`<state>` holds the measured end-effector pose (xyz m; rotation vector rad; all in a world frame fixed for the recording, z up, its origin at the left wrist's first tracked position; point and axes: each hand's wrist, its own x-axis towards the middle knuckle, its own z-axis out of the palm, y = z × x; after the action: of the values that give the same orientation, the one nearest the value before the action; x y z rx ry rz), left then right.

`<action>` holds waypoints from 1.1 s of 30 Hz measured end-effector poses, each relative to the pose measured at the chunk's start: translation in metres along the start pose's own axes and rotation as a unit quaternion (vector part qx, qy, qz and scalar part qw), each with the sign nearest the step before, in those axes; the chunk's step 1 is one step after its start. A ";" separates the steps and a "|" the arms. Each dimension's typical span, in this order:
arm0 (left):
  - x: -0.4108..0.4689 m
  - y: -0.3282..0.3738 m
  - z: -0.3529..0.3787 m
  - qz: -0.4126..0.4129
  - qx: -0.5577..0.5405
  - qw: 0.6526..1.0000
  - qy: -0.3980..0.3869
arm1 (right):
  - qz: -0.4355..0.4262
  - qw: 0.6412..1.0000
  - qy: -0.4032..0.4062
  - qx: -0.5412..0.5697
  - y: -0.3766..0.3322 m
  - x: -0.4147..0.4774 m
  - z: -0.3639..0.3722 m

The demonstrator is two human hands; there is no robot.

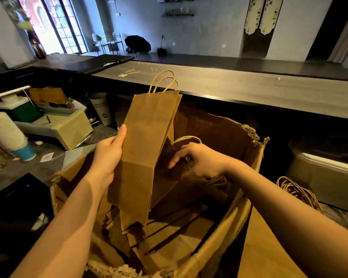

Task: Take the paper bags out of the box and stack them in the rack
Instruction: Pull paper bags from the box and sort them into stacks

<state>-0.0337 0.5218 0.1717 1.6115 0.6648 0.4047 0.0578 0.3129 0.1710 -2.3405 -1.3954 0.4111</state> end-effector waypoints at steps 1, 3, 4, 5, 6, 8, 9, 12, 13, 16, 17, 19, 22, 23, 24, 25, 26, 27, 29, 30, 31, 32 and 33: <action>-0.002 0.002 0.000 -0.013 -0.004 1.000 -0.016 | -0.014 0.997 0.018 0.074 -0.007 -0.010 -0.003; -0.005 0.002 0.000 -0.035 -0.024 0.998 -0.042 | -0.043 0.980 0.055 0.186 -0.016 -0.025 -0.004; -0.007 0.002 0.001 -0.039 -0.034 0.997 -0.052 | -0.060 0.969 0.077 0.226 -0.018 -0.034 -0.004; -0.011 0.004 0.003 -0.040 -0.038 0.997 -0.058 | -0.077 0.958 0.100 0.258 -0.021 -0.042 -0.006; -0.012 0.005 0.005 -0.041 -0.040 0.996 -0.062 | -0.093 0.948 0.120 0.280 -0.024 -0.050 -0.007; -0.016 0.010 0.008 -0.037 -0.038 0.996 -0.065 | -0.118 0.934 0.146 0.305 -0.028 -0.065 -0.013; -0.018 0.012 0.008 -0.032 -0.034 0.997 -0.068 | -0.129 0.928 0.152 0.315 -0.029 -0.071 -0.015; -0.028 0.020 0.020 -0.020 0.001 0.994 -0.107 | -0.156 0.912 0.170 0.340 -0.029 -0.094 -0.028; -0.033 0.024 0.026 -0.017 0.018 0.992 -0.126 | -0.160 0.905 0.179 0.351 -0.026 -0.101 -0.033; -0.047 0.037 0.047 -0.003 0.043 0.985 -0.166 | -0.166 0.877 0.213 0.398 -0.014 -0.121 -0.044; -0.052 0.042 0.054 0.007 0.047 0.983 -0.176 | -0.168 0.864 0.230 0.416 -0.009 -0.128 -0.045; -0.064 0.051 0.071 0.032 0.050 0.980 -0.191 | -0.172 0.825 0.260 0.471 0.000 -0.141 -0.046; -0.082 0.063 0.095 0.054 0.033 0.980 -0.189 | -0.161 0.756 0.323 0.546 0.016 -0.159 -0.047; -0.088 0.068 0.105 0.056 0.022 0.980 -0.188 | -0.144 0.735 0.353 0.560 0.023 -0.167 -0.047; -0.093 0.071 0.111 0.055 0.010 0.981 -0.186 | -0.125 0.717 0.378 0.572 0.027 -0.171 -0.047; -0.100 0.076 0.123 0.052 -0.002 0.981 -0.189 | -0.105 0.701 0.409 0.575 0.033 -0.183 -0.048; -0.105 0.079 0.129 0.050 -0.018 0.981 -0.185 | -0.083 0.693 0.433 0.571 0.035 -0.188 -0.047; -0.112 0.082 0.141 0.049 -0.032 0.981 -0.185 | -0.062 0.683 0.460 0.563 0.039 -0.197 -0.047; -0.126 0.086 0.160 0.042 -0.050 0.981 -0.184 | -0.022 0.661 0.514 0.546 0.043 -0.212 -0.043; -0.133 0.088 0.171 0.039 -0.058 0.980 -0.187 | -0.002 0.650 0.541 0.534 0.046 -0.219 -0.042; -0.139 0.089 0.177 0.036 -0.074 0.979 -0.187 | 0.019 0.644 0.561 0.520 0.047 -0.223 -0.040; -0.145 0.088 0.187 0.035 -0.084 0.977 -0.191 | 0.042 0.635 0.581 0.506 0.048 -0.230 -0.039; -0.151 0.087 0.199 0.036 -0.092 0.975 -0.197 | 0.066 0.627 0.596 0.497 0.051 -0.239 -0.037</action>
<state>-0.0125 0.2684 0.2432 1.4840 0.2603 0.1839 0.0027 0.0732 0.1929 -1.1663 -0.1484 -0.3093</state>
